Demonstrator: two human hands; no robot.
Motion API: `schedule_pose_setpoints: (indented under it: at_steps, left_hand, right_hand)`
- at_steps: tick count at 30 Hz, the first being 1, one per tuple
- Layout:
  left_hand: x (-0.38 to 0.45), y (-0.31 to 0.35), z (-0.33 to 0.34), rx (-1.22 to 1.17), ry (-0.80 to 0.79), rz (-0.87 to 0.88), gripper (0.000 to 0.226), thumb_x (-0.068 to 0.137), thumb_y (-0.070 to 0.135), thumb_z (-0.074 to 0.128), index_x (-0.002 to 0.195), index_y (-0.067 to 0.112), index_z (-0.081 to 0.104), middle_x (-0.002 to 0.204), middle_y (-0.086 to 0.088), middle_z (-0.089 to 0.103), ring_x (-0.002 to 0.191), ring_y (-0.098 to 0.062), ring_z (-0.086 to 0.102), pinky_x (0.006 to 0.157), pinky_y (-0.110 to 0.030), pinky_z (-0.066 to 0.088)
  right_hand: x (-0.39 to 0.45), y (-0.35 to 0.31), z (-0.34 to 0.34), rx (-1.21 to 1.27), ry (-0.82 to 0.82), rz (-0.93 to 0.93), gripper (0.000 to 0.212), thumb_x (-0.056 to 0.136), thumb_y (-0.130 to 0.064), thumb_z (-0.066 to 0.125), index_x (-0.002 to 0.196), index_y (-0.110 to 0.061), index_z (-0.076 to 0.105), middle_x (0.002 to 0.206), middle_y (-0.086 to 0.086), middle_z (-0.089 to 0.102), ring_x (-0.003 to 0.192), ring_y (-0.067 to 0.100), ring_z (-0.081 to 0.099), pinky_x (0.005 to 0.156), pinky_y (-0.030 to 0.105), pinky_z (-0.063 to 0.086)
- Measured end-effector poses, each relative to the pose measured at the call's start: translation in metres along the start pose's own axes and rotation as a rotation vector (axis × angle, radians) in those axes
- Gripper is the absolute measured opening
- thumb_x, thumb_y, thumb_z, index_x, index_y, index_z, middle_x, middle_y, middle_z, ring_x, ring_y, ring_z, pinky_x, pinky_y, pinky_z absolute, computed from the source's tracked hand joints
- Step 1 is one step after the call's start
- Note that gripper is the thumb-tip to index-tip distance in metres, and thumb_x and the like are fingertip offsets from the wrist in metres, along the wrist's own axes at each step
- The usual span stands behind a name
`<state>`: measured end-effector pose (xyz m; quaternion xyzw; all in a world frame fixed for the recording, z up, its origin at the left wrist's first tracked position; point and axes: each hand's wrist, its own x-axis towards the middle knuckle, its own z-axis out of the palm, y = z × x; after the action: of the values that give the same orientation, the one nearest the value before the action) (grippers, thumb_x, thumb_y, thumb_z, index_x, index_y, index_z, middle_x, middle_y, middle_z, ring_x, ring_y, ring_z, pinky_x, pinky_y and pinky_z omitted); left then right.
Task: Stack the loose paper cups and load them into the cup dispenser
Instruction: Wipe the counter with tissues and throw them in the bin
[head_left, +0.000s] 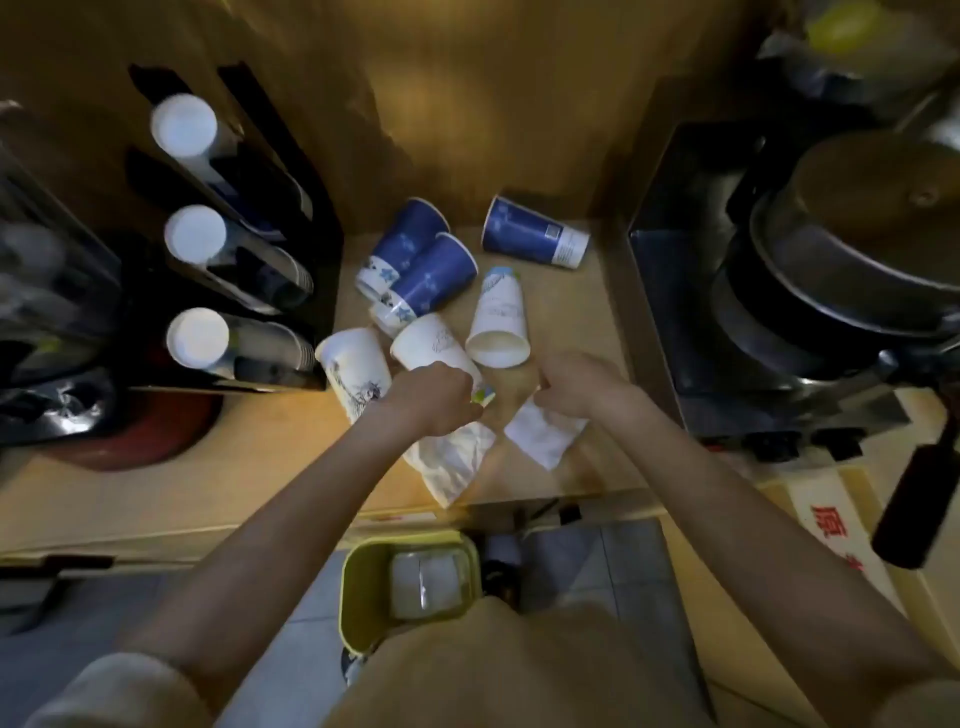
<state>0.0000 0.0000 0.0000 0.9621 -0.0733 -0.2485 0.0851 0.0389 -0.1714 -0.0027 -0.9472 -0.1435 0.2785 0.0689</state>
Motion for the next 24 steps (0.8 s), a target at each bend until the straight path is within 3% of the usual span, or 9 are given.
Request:
schedule_pose_setpoints:
  at_steps: [6, 11, 14, 18, 21, 24]
  left_hand:
    - [0.001, -0.003, 0.055, -0.090, 0.109, -0.089, 0.041, 0.092, 0.028, 0.046, 0.127, 0.007, 0.046, 0.125, -0.017, 0.054, 0.115, -0.035, 0.052, 0.088, -0.043, 0.045]
    - [0.004, -0.009, 0.098, -0.127, 0.203, -0.125, 0.046, 0.090, 0.017, 0.048, 0.133, 0.004, 0.040, 0.137, -0.018, 0.046, 0.127, -0.033, 0.041, 0.098, -0.044, 0.040]
    - [0.003, -0.012, 0.115, -0.110, 0.239, -0.120, 0.051, 0.085, 0.014, 0.058, 0.131, 0.000, 0.043, 0.141, -0.022, 0.044, 0.132, -0.037, 0.040, 0.103, -0.047, 0.039]
    - [0.000, -0.016, 0.129, -0.036, 0.223, -0.135, 0.056, 0.060, 0.011, 0.082, 0.111, 0.002, 0.062, 0.118, -0.022, 0.066, 0.107, -0.039, 0.063, 0.081, -0.049, 0.055]
    - [-0.006, -0.017, 0.133, -0.042, 0.253, -0.119, 0.053, 0.054, 0.007, 0.084, 0.104, 0.004, 0.066, 0.110, -0.021, 0.069, 0.099, -0.037, 0.067, 0.069, -0.044, 0.058]
    - [-0.014, -0.017, 0.133, -0.068, 0.271, -0.151, 0.041, 0.052, 0.009, 0.085, 0.089, 0.009, 0.069, 0.095, -0.015, 0.072, 0.083, -0.034, 0.069, 0.053, -0.036, 0.057]
  right_hand:
    - [0.010, 0.017, 0.061, 0.005, 0.069, 0.011, 0.041, 0.092, -0.024, 0.044, 0.128, -0.004, 0.044, 0.130, 0.017, 0.050, 0.119, 0.034, 0.046, 0.089, 0.040, 0.042]
    - [0.019, 0.030, 0.101, 0.026, 0.176, 0.008, 0.055, 0.093, -0.024, 0.044, 0.142, -0.009, 0.026, 0.149, 0.017, 0.030, 0.135, 0.032, 0.028, 0.111, 0.040, 0.023]
    - [0.019, 0.033, 0.112, 0.015, 0.202, 0.004, 0.054, 0.094, -0.024, 0.042, 0.144, -0.013, 0.025, 0.152, 0.017, 0.026, 0.139, 0.032, 0.023, 0.114, 0.041, 0.019]
    - [0.016, 0.032, 0.120, 0.021, 0.225, 0.013, 0.050, 0.094, -0.023, 0.043, 0.142, -0.016, 0.031, 0.151, 0.014, 0.029, 0.137, 0.029, 0.027, 0.111, 0.041, 0.025]
    - [0.015, 0.032, 0.123, 0.042, 0.255, 0.012, 0.044, 0.093, -0.020, 0.045, 0.137, -0.015, 0.041, 0.147, 0.015, 0.037, 0.134, 0.031, 0.033, 0.108, 0.043, 0.029]
    - [0.012, 0.029, 0.127, 0.071, 0.344, -0.011, 0.031, 0.086, -0.010, 0.055, 0.117, -0.009, 0.060, 0.124, 0.021, 0.059, 0.116, 0.039, 0.051, 0.095, 0.047, 0.042]
